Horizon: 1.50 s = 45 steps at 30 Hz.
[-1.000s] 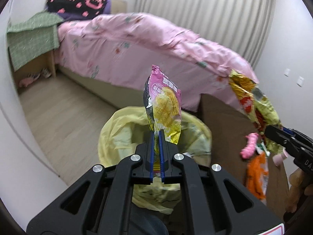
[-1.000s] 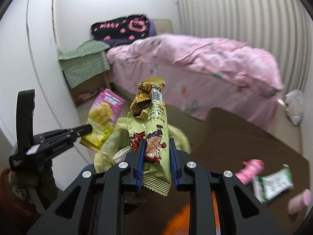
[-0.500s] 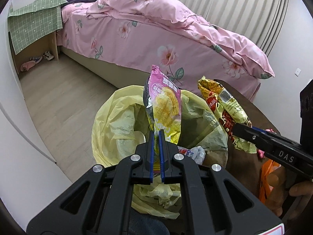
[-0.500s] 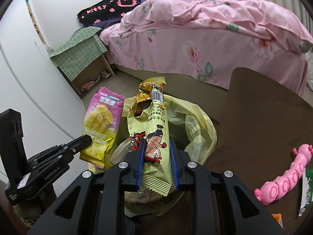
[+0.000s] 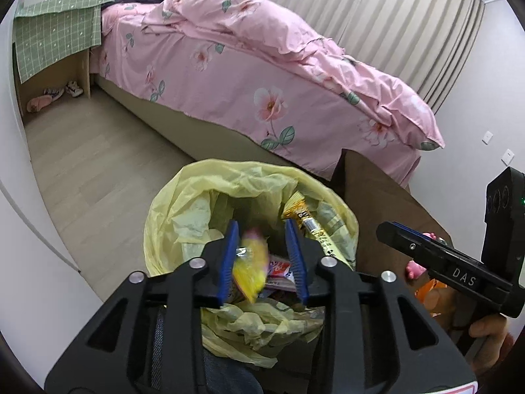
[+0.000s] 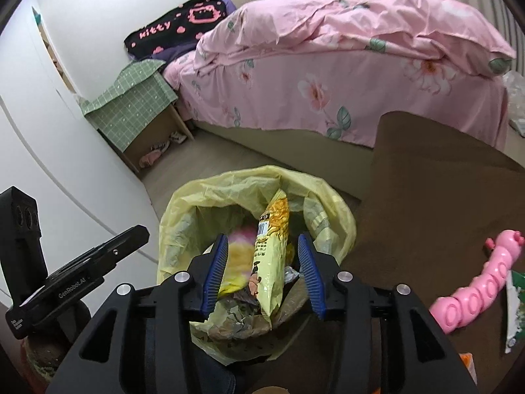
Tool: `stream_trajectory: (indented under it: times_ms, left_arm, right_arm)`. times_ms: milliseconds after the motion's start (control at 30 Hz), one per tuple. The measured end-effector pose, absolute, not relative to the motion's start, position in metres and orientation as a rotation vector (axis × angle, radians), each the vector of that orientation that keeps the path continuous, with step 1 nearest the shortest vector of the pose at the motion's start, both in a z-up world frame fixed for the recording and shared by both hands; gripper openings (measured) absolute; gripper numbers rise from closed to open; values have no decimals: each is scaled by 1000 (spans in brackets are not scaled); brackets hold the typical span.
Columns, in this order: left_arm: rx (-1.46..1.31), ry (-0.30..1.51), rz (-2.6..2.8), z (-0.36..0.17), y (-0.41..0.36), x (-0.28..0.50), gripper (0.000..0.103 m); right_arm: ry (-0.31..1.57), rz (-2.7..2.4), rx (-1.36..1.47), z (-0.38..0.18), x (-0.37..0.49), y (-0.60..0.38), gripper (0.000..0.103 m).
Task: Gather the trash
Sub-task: 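Open the left tool over the bin while the right tool drops the wrapper in, then move the left tool to the orange bag while the right grasps the green-white milk carton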
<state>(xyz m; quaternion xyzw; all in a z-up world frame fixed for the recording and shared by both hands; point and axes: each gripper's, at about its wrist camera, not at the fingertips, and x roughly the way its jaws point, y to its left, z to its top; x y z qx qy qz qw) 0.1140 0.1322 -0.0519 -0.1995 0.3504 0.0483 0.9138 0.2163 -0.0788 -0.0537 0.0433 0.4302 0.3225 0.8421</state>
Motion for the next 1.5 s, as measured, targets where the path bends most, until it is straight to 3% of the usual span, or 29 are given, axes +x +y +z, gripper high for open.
stream_trajectory:
  times_ms: [467,667,867,1367,1500]
  left_arm:
    - [-284,673,-132,-17,47,109,40]
    - [-198,713,-312,-24,-26,117,40]
    - [-104,738,-397,-34,-74,118,40]
    - [-159,760,-338,-51,-48,109,40]
    - [-194,769,-341,-56,-40,110,40]
  right_arm:
    - [767,442,52,-19,167,-220,42]
    - [776,309,48,-35,150,-293,42]
    - [815,245,215,-60,158,-338,42]
    - [921,115,483,-117,249,-342,42]
    - [921,192,393,-115,240,-341,26]
